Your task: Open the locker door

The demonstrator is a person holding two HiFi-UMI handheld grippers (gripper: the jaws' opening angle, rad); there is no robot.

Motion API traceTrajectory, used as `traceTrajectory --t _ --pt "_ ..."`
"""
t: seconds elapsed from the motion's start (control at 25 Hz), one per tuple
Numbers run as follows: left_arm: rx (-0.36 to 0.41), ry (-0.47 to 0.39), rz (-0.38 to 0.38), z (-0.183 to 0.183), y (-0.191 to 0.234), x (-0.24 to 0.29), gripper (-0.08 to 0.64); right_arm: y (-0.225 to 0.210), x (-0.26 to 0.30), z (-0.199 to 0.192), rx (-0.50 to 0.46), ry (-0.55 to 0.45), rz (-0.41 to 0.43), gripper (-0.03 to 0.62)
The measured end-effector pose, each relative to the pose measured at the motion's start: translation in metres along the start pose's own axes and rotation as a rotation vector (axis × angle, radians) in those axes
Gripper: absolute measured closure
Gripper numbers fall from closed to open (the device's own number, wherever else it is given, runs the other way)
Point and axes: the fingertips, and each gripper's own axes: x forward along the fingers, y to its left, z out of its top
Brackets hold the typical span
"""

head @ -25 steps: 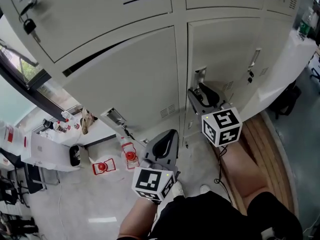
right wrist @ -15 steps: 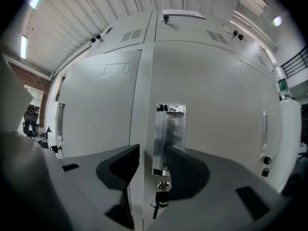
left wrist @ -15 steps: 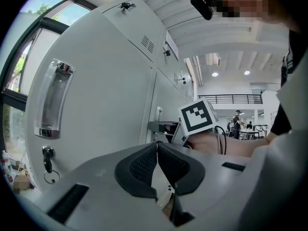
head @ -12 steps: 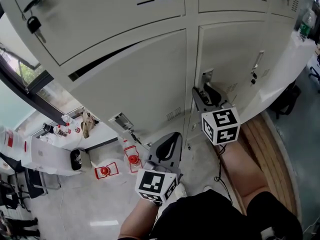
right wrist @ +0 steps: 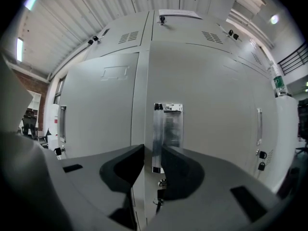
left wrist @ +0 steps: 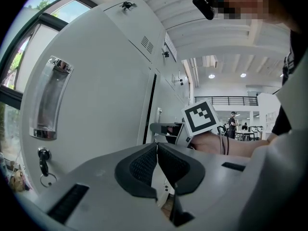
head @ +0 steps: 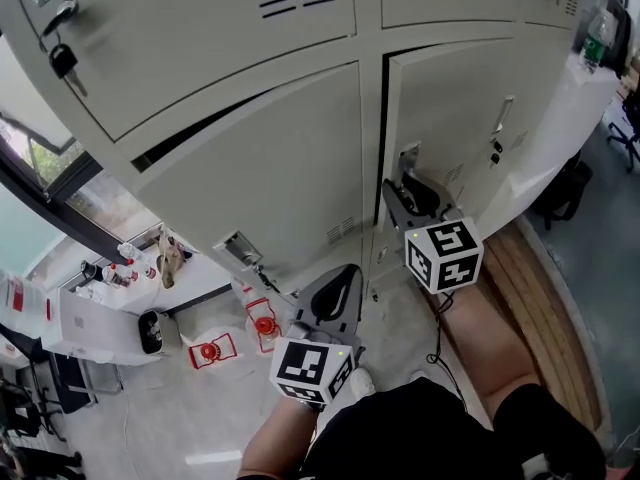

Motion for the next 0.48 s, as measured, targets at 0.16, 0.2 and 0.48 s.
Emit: traceTrajectory --t 0.16,0.2,0.48 --pt "0.000 0.000 -0.020 -0.001 -0.007 0.001 0.540 -0.001 -0.014 -0.003 0.018 -0.002 0.018 0.430" --pt "-0.001 0.000 -0.025 -0.001 -0.009 0.002 0.540 -0.001 -0.019 -0.003 0.021 -0.003 0.022 0.430" --pt "-0.001 0.000 -0.074 -0.001 -0.028 0.007 0.540 -0.007 -0.056 -0.008 0.036 -0.022 0.048 0.425"
